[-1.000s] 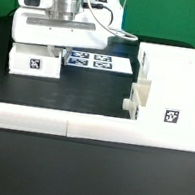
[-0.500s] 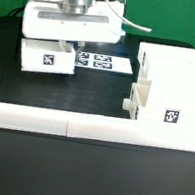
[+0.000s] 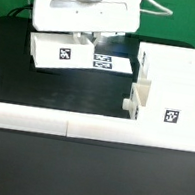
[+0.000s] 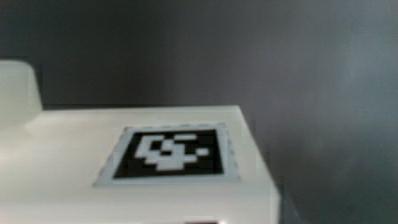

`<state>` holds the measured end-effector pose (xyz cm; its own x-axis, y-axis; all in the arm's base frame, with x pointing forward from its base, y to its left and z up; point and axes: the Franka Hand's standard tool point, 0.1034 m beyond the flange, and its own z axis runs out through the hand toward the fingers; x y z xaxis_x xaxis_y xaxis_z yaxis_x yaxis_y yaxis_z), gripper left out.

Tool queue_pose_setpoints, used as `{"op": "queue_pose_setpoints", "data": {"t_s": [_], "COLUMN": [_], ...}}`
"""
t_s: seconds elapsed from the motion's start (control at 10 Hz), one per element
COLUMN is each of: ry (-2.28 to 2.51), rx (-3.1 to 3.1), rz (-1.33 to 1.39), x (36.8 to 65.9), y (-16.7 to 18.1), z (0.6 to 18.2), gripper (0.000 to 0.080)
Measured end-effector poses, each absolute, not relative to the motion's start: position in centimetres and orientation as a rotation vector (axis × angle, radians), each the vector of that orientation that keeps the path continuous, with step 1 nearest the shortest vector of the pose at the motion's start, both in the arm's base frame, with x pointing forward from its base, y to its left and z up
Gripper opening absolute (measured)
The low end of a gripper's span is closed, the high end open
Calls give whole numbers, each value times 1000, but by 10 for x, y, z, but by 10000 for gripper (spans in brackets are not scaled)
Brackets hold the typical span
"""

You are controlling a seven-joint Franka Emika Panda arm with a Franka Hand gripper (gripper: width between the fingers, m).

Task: Assemble drawer

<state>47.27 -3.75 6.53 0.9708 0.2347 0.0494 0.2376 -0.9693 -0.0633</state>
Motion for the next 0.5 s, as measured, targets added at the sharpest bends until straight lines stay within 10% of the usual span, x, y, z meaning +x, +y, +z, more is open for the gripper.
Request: {"op": "queue_pose_setpoints", "data": {"t_s": [0.5], "ry": [-340], "rx": [-3041], "rz": [-82], "x": [512], "y": [-13], "z": [65], "gripper": [41]}}
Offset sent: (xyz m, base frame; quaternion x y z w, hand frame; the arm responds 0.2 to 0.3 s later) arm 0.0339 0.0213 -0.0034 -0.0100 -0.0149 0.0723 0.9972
